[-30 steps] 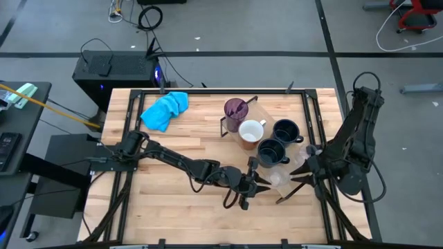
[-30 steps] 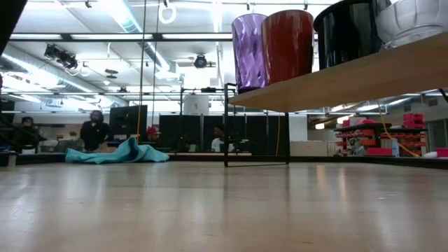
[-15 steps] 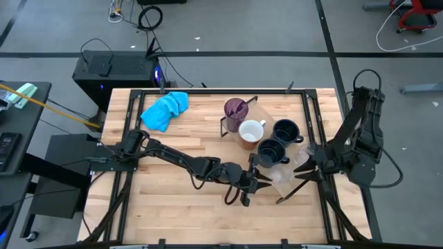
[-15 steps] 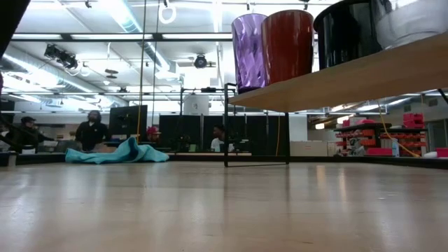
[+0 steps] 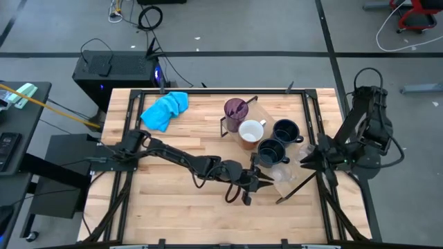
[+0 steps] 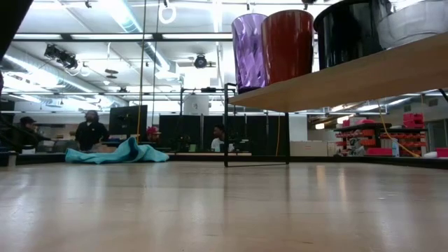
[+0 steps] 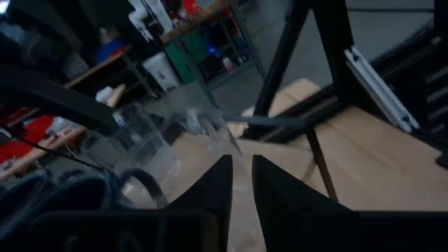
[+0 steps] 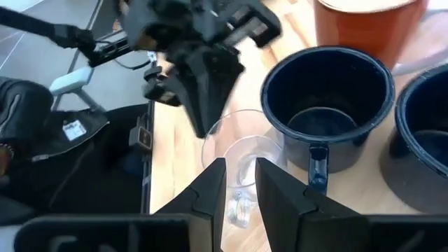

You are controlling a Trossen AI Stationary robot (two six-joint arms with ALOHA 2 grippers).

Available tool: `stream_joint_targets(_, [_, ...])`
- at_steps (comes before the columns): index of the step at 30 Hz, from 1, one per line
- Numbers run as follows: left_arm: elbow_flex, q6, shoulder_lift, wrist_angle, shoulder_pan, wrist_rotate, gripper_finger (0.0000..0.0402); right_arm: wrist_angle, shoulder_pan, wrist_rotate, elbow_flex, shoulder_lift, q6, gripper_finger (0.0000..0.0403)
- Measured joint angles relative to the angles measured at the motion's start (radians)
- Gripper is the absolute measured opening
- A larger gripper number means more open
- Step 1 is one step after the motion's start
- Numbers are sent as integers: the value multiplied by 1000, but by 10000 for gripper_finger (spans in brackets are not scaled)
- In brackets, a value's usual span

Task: Stack small to large cups/mugs on shelf
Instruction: Put the transparent mug on the shelf aligned with the other transparent mug

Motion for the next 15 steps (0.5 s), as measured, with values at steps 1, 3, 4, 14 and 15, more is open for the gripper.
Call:
stream_joint_targets(1, [0, 0, 8, 4, 0, 0, 62, 3, 0, -4, 4, 0, -16, 85])
stream_joint_targets(3, [-1, 1, 29, 34, -1, 1, 62, 2, 0, -6, 6, 0, -21, 85])
stream_joint_targets(4, [-1, 1, 37, 48, -1, 1, 62, 1, 0, -6, 6, 0, -20, 85])
stream_joint_targets(14, [0, 3, 65, 120, -1, 1, 56, 3, 0, -6, 6, 0, -3, 85])
stream_joint_targets(15, [0, 3, 64, 98, -3, -6, 55, 2, 0, -6, 6, 0, 6, 85])
